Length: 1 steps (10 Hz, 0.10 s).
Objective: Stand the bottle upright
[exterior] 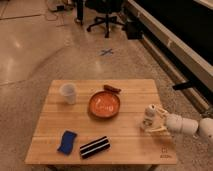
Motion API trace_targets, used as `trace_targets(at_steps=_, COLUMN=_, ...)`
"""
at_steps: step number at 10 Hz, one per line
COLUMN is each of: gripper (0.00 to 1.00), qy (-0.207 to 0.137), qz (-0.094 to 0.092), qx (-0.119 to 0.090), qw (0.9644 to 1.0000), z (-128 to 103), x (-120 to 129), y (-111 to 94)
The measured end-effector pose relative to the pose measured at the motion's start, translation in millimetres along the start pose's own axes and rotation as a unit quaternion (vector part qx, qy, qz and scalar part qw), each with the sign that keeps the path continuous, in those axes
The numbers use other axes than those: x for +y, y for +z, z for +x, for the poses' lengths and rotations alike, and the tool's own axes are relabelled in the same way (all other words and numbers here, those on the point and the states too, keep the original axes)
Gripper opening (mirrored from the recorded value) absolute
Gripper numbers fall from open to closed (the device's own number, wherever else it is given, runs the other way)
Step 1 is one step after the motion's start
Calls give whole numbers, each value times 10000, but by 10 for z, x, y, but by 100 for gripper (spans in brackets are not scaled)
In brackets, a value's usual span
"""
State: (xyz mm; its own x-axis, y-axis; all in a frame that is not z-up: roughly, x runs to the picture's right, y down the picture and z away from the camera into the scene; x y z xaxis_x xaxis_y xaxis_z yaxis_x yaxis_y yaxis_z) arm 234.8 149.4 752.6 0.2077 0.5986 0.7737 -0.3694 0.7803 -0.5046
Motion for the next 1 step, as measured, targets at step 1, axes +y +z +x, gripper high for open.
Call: trace_targets(at_steps=1, gripper=80, qy=-3, qz=0, qx=-1, qw=10000, z=-1, x=-1, y=0)
